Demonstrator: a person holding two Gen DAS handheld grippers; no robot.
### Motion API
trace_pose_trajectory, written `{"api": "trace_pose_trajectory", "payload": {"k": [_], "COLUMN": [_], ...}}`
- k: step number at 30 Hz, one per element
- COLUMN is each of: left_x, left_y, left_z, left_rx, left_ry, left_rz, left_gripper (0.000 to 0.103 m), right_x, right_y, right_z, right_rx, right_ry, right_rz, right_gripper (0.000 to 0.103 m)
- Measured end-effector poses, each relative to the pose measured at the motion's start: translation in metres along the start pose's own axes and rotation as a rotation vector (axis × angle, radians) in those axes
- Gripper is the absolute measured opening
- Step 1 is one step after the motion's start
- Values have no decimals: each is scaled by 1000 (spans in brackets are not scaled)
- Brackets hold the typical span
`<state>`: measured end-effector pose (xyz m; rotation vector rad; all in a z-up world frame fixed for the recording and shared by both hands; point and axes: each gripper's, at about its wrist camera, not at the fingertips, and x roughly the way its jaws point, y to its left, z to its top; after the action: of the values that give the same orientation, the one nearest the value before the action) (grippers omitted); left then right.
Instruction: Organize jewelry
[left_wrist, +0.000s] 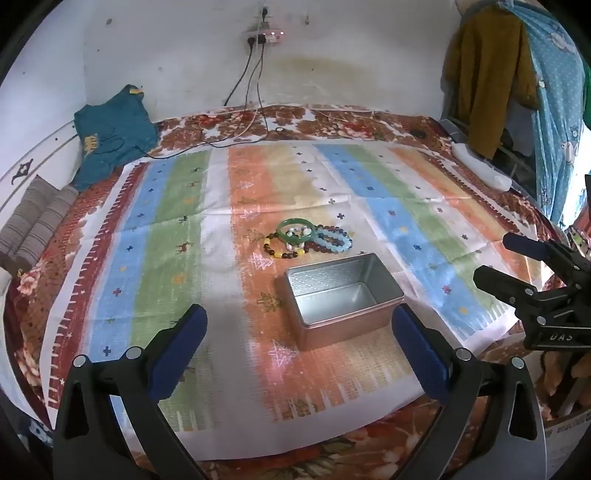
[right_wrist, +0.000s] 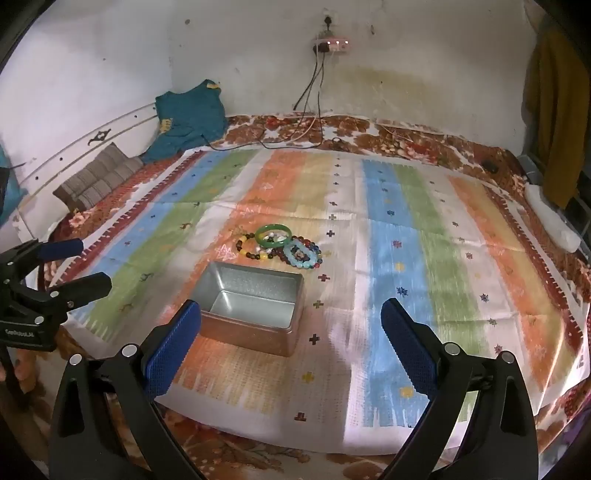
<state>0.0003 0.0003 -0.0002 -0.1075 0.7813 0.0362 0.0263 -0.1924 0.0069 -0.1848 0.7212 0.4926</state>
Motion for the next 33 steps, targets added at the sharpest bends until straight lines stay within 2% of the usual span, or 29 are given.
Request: {"api": "trace_pose_trajectory", "payload": {"k": [14, 22, 33], "left_x": [3, 4, -1], "left_y": [10, -4, -4], "left_z": [4, -6, -3], "left_rx": [2, 25, 17], "left_ry": [6, -5, 0], "left_rz": [19, 53, 47], "left_gripper": [97, 97, 97], "right_x": [8, 8, 10], "right_y": [-6, -1, -1], "right_z": [-3, -3, -5], "right_rx": [-1, -4, -10], "right_ry": [10, 23, 39], "right_rz": [-13, -28, -48], "right_gripper": [99, 99, 99]}}
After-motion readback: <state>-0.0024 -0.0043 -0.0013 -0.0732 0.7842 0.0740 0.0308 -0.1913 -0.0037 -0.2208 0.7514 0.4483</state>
